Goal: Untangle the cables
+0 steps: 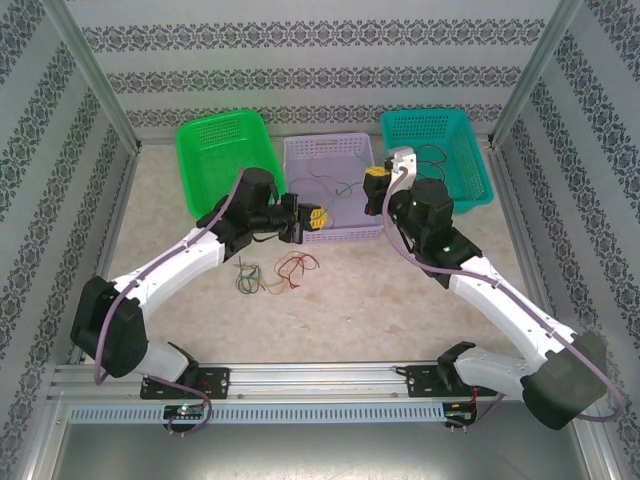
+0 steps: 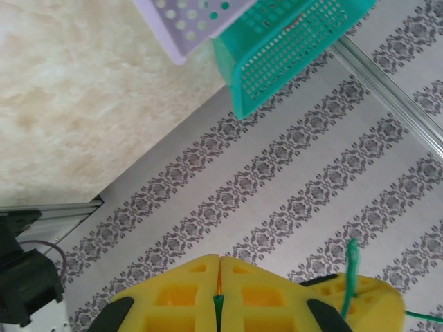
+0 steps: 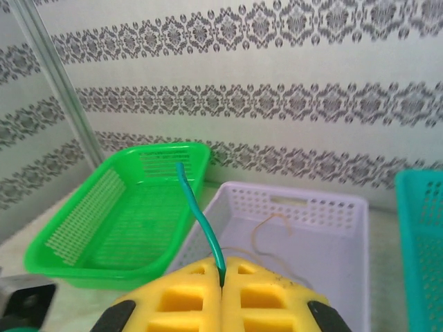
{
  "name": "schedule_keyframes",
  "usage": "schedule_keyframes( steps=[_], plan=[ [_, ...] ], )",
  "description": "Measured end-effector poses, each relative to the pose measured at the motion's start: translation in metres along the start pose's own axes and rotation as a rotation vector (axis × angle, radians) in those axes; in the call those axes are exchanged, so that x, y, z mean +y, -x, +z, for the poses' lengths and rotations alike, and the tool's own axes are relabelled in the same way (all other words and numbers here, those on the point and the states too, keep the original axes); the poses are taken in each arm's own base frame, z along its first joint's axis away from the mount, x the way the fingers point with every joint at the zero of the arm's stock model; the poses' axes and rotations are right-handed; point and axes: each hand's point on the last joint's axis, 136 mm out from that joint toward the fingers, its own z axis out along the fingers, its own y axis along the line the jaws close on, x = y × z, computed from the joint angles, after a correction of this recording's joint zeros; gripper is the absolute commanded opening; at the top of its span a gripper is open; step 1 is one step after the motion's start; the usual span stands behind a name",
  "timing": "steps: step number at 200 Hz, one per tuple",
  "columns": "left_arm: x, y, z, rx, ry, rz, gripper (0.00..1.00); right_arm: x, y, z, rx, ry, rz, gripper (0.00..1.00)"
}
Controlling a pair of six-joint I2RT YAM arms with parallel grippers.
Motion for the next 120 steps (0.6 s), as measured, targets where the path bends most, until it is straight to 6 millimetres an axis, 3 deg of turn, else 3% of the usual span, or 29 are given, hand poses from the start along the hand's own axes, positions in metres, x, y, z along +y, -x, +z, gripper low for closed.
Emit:
schedule_keyframes(
  steps=[41,70,120],
  plan=[
    [0.024,0.006,-0.007,-0.017,0.068,-0.01,0.0,-0.014,0.015,0.004,-0.06,-0.023,-0.174,0.0],
    [0.046,0.012,-0.014,-0.032,0.105,-0.026,0.0,-0.013,0.012,0.008,-0.054,0.015,-0.241,0.0],
    [0.065,0.019,-0.018,-0.047,0.135,-0.005,0.0,-0.008,0.017,0.012,-0.05,0.131,-0.163,0.0]
  ],
)
